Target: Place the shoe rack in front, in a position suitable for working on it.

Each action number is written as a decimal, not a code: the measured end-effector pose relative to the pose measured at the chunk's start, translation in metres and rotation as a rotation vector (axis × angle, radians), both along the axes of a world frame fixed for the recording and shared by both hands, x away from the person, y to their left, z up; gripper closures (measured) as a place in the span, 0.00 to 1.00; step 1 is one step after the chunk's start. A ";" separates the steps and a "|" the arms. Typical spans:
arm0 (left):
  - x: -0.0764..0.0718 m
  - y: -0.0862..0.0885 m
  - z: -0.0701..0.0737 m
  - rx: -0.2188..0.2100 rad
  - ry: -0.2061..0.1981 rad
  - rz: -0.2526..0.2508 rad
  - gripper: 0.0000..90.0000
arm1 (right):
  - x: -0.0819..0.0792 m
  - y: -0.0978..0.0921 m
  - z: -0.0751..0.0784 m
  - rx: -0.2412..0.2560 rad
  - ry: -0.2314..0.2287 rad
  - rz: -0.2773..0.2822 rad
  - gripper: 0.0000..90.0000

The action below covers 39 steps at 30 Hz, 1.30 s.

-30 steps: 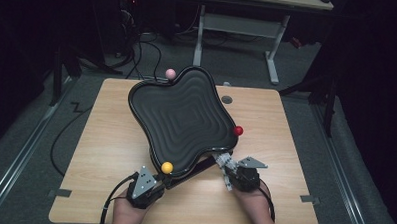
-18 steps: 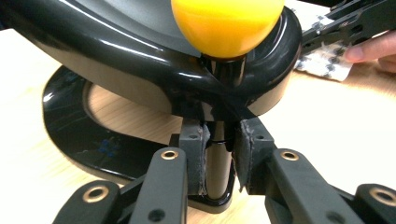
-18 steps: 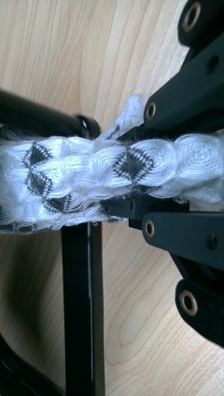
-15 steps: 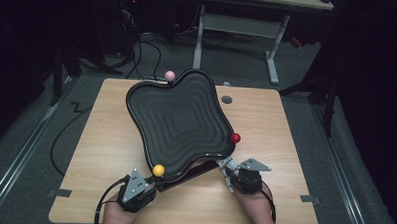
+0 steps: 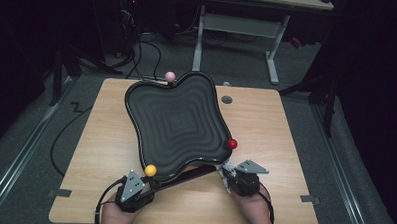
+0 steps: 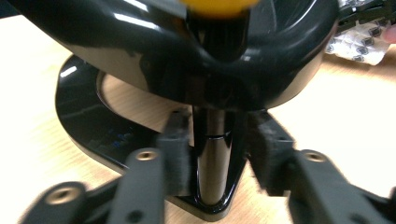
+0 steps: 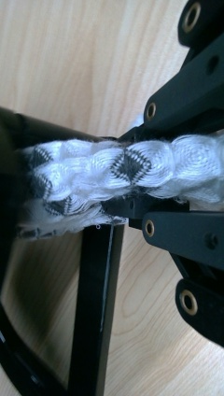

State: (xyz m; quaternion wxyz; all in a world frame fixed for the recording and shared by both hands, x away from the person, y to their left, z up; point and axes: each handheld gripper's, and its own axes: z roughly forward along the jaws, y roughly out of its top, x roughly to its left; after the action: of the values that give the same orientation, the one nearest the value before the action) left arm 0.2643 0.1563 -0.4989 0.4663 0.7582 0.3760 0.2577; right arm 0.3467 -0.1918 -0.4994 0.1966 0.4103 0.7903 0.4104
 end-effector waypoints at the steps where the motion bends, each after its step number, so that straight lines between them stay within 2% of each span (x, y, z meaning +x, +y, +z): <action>1: 0.001 0.001 0.000 0.003 -0.003 0.006 0.79 | 0.001 -0.001 -0.001 -0.002 0.003 0.000 0.85; 3: 0.002 0.002 0.000 -0.010 0.005 0.002 0.82 | 0.000 -0.001 0.001 0.000 -0.001 -0.004 0.85; 7: 0.002 0.002 0.000 -0.004 0.004 -0.002 0.82 | -0.006 0.002 0.017 0.016 -0.069 -0.005 0.85; 8: 0.002 0.002 0.000 -0.004 0.003 -0.003 0.82 | -0.006 0.003 0.017 0.017 -0.069 -0.006 0.85; 10: 0.002 0.002 0.000 -0.002 0.002 -0.008 0.82 | -0.005 0.004 0.011 0.001 -0.054 -0.007 0.85; 13: 0.002 0.002 0.001 -0.001 0.006 -0.010 0.82 | 0.001 0.004 -0.004 -0.030 0.014 -0.009 0.85; 14: 0.002 0.002 0.001 0.001 0.006 -0.009 0.82 | 0.001 0.005 -0.002 -0.031 0.006 -0.008 0.85; 17: 0.002 0.003 0.001 0.003 0.005 -0.008 0.82 | -0.004 0.003 0.020 0.034 -0.060 -0.015 0.85; 19: 0.003 0.003 0.001 0.002 0.006 -0.009 0.82 | -0.006 0.003 0.021 0.024 -0.067 -0.014 0.85; 21: 0.003 0.003 0.001 0.003 0.006 -0.009 0.82 | -0.003 0.005 0.009 -0.005 -0.033 -0.012 0.85; 22: 0.003 0.003 0.001 0.003 0.007 -0.009 0.82 | 0.000 0.006 -0.002 -0.033 0.014 -0.010 0.86; 24: 0.002 0.003 0.001 0.002 0.007 -0.008 0.82 | 0.003 0.006 -0.009 -0.039 0.040 -0.005 0.86; 25: 0.002 0.003 0.001 0.003 0.007 -0.008 0.82 | 0.002 0.006 -0.004 -0.033 0.029 -0.011 0.85; 28: 0.003 0.004 0.001 0.003 0.007 -0.010 0.82 | -0.003 0.002 0.018 0.009 -0.055 -0.018 0.85; 31: 0.003 0.005 0.001 0.000 0.007 -0.008 0.82 | -0.004 -0.001 0.014 0.000 -0.047 -0.019 0.85; 33: 0.004 0.005 0.001 0.002 0.007 -0.005 0.82 | 0.000 -0.001 -0.001 -0.034 0.016 -0.018 0.85; 34: 0.005 0.006 0.001 0.001 0.008 -0.005 0.82 | 0.001 -0.003 -0.006 -0.043 0.032 -0.021 0.85; 36: 0.009 0.009 0.001 -0.012 0.012 0.001 0.82 | 0.002 -0.010 -0.007 -0.030 0.039 -0.039 0.85; 39: 0.015 0.012 0.001 -0.022 0.016 0.013 0.83 | -0.001 -0.025 -0.001 -0.028 0.015 -0.077 0.85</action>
State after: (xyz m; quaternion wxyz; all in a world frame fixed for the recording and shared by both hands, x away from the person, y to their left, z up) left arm 0.2792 0.1683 -0.4983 0.4701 0.7524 0.3876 0.2505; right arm 0.3459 -0.2166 -0.5005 0.2119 0.4409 0.7811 0.3882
